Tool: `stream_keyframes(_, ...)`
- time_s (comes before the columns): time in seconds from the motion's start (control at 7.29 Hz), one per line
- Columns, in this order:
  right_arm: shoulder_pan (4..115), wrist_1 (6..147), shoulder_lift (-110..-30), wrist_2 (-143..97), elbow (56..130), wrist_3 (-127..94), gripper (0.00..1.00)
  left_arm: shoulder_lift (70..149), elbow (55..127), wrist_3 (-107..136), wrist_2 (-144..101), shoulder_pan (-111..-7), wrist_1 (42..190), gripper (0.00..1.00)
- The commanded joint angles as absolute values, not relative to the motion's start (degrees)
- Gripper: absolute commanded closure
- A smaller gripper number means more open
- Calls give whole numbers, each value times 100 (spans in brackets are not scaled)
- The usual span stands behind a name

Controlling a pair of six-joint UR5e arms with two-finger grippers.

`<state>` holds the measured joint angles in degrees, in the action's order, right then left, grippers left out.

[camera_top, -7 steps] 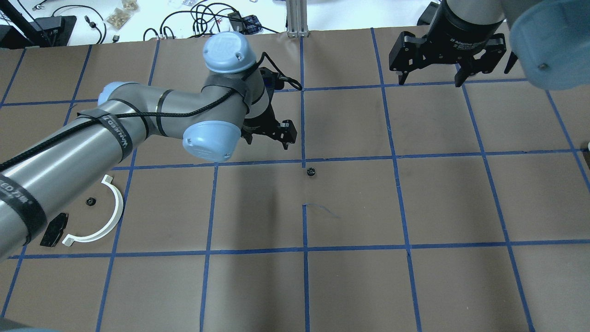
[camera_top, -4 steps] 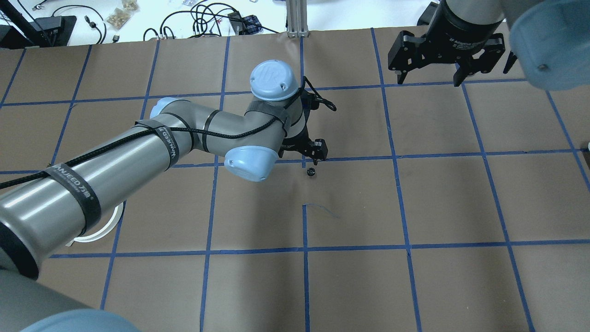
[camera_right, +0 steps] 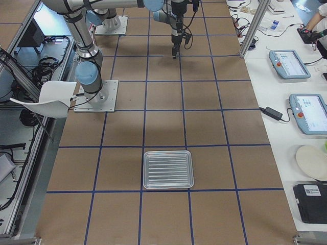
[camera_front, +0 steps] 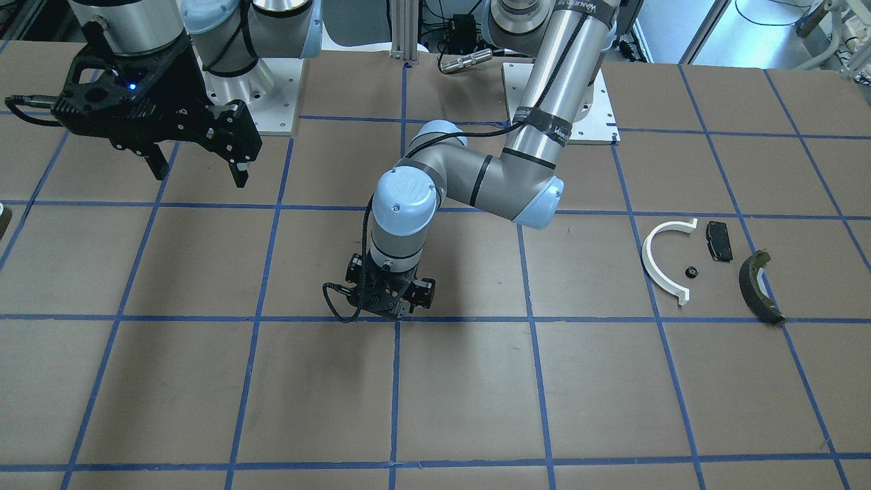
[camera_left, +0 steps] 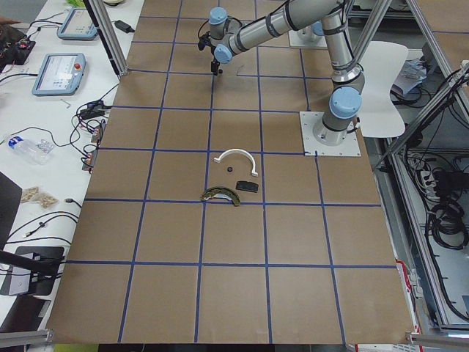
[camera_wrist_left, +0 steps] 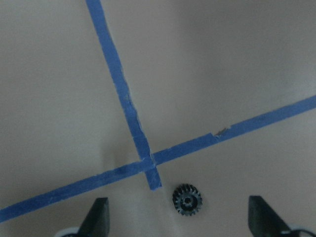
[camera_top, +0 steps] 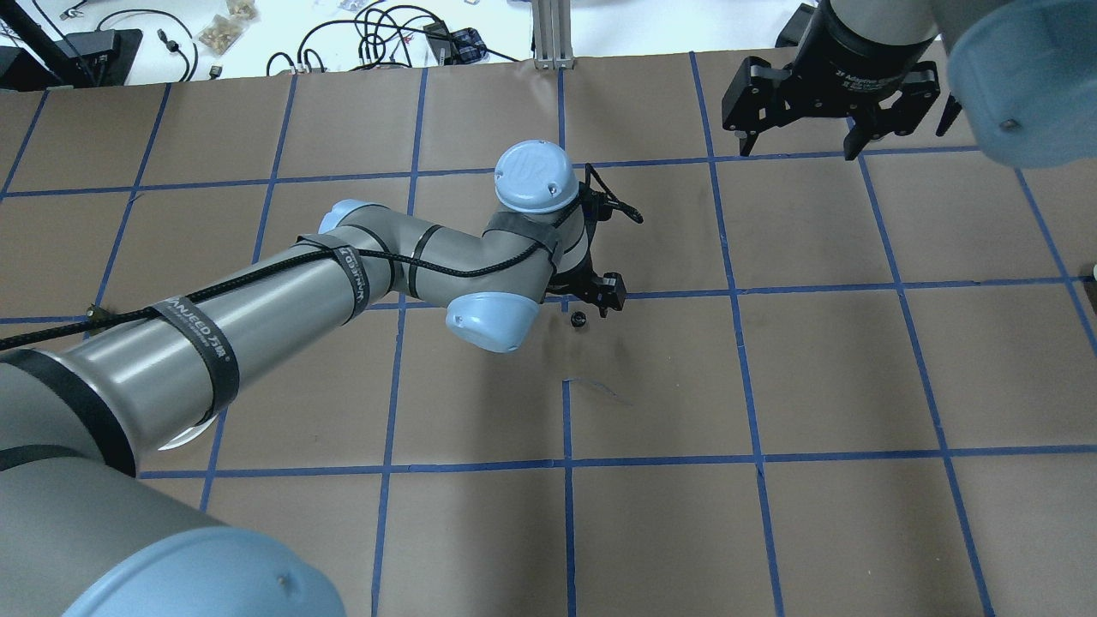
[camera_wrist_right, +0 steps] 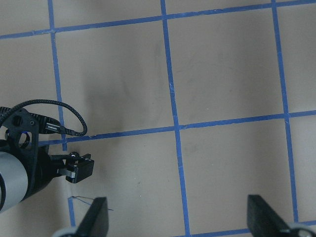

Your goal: Place bearing gear from tray to pile

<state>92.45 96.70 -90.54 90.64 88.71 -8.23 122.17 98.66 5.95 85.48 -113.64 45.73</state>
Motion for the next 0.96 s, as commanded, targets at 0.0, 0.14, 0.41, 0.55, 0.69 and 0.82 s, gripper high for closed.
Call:
stream_keyframes(0.0,9255,9659,-9070,9044,8886,-817,0,12313,9835,668,8543,-11399,4544,25)
stream_keyframes(0.14,9246,9677,-9070,9044,8877,-826,0,12313,9826,659,8560,-11399,4544,40)
stream_keyframes(0.41,9246,9668,-9070,9044,8877,-817,0,12305,9844,650,8587,-11399,4553,83)
stream_keyframes(0.55,9255,9685,-9070,9044,8886,-826,0,12270,9852,650,8596,-11399,4553,100)
stream_keyframes(0.69,9255,9686,-9070,9044,8877,-826,0,12235,9853,650,8596,-11399,4561,100)
stream_keyframes(0.82,9255,9686,-9070,9044,8877,-826,0,12173,9818,642,8570,-11391,4640,100)
